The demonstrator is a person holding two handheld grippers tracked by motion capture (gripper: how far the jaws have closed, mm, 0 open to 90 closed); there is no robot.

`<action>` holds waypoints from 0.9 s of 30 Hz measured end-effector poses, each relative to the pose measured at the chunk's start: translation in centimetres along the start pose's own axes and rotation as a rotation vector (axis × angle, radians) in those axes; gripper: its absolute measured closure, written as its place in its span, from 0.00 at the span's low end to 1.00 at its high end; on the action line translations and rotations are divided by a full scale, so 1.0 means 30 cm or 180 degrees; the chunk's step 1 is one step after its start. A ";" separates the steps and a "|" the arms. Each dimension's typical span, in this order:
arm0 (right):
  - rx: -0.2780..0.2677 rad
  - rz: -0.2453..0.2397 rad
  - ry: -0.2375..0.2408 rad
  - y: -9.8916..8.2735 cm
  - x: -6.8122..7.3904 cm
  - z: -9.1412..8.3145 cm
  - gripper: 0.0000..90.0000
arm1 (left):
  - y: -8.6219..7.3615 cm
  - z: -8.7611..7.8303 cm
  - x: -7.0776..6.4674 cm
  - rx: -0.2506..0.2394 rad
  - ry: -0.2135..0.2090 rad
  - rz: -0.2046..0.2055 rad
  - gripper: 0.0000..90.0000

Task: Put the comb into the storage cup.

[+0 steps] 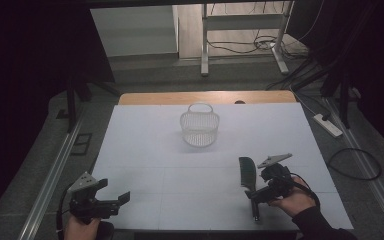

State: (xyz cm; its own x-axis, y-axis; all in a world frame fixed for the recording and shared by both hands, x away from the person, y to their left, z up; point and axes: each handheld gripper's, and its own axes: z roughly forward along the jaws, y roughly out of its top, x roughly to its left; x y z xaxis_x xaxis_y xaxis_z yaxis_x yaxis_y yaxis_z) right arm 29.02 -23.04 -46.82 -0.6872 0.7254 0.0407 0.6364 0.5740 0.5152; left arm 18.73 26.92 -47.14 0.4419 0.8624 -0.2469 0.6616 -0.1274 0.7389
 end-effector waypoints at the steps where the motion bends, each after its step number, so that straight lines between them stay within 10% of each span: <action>1: 0.0009 0.0000 0.0003 0.002 0.002 0.003 0.00 | 0.000 0.000 0.000 0.0000 0.0000 -0.0002 0.01; 12: 0.0114 -0.0077 0.0012 0.031 0.023 0.035 0.08 | 0.000 0.001 0.001 0.0003 0.0007 -0.0010 0.01; 22: 0.0259 -0.0277 0.0380 0.038 0.008 0.036 0.83 | 0.000 0.000 0.000 -0.0003 0.0019 -0.0012 0.01; 27: 0.0139 -0.0372 0.0419 0.045 0.013 0.026 0.99 | 0.000 0.000 0.000 -0.0002 0.0021 -0.0009 0.01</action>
State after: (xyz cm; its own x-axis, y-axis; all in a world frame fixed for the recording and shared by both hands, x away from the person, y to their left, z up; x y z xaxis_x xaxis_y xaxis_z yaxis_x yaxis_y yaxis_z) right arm 29.87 -21.68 -46.80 -0.7954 0.5984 0.0958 0.5622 0.6696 0.4854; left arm 18.74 26.92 -47.14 0.4361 0.8659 -0.2449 0.6625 -0.1248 0.7386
